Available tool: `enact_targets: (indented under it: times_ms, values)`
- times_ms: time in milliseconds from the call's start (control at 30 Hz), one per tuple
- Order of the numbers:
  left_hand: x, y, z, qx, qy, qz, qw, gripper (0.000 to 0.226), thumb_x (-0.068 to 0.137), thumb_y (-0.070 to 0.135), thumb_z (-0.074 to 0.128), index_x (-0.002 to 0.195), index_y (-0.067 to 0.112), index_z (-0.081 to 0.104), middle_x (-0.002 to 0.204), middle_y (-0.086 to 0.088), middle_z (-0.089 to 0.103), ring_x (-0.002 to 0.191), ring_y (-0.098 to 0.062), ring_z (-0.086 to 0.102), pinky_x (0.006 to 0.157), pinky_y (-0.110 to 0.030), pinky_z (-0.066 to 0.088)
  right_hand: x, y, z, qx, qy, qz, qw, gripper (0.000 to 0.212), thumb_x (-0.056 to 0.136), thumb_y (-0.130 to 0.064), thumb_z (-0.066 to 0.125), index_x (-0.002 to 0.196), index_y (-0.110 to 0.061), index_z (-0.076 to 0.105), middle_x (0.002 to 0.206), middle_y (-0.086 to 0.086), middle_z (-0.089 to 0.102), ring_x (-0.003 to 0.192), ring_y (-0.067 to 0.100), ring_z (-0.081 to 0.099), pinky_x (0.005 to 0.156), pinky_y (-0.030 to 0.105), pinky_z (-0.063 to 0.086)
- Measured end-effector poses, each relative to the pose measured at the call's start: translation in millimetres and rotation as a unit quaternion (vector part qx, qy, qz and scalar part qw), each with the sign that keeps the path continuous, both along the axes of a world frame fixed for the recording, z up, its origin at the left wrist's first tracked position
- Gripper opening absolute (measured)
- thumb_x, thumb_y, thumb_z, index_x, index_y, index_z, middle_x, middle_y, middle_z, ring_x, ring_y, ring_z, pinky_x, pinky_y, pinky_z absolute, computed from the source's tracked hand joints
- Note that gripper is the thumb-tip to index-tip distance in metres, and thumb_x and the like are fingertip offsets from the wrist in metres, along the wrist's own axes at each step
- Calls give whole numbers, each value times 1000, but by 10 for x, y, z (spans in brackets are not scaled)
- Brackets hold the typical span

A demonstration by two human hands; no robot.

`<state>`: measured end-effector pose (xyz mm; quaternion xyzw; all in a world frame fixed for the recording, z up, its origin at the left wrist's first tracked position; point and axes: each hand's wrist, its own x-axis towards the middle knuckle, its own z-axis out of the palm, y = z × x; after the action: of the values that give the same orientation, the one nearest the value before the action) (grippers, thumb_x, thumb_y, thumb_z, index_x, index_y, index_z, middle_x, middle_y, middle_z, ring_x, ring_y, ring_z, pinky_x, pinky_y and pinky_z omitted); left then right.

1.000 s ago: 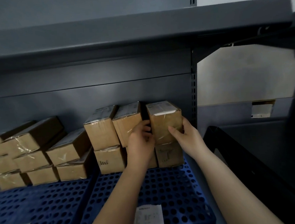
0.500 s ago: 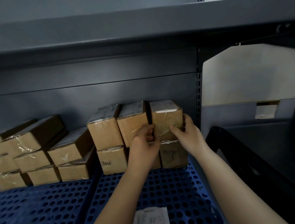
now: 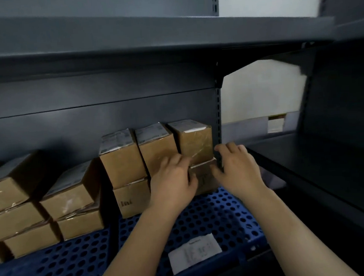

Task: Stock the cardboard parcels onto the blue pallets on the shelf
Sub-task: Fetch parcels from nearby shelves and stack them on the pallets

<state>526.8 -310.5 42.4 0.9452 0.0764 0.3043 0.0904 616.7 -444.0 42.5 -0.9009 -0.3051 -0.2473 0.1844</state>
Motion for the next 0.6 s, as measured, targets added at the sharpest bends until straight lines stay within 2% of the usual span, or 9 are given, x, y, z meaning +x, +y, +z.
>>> enact_targets:
  times_ms: [167, 400, 600]
  values:
    - [-141, 59, 91, 67, 65, -38, 995, 48, 92, 34, 45, 138, 23, 37, 137, 2, 42, 124, -21, 38, 90, -36, 41, -344, 6, 61, -101, 5, -72, 992, 50, 91, -41, 46, 135, -17, 40, 135, 7, 46, 121, 30, 42, 91, 38, 37]
    - [-380, 92, 122, 98, 101, -105, 985, 50, 91, 34, 45, 138, 20, 35, 136, -3, 45, 123, -26, 42, 94, -39, 38, -962, -83, 115, -121, 29, -148, 981, 54, 93, -46, 43, 139, -19, 35, 134, 5, 45, 124, 28, 39, 97, 38, 36]
    - [-563, -87, 101, 134, 104, -177, 970, 50, 91, 35, 46, 137, 20, 35, 136, -4, 44, 125, -27, 40, 99, -40, 35, -1510, -324, 66, -131, 29, -226, 965, 57, 91, -43, 46, 141, -20, 34, 135, 5, 45, 124, 28, 40, 96, 38, 36]
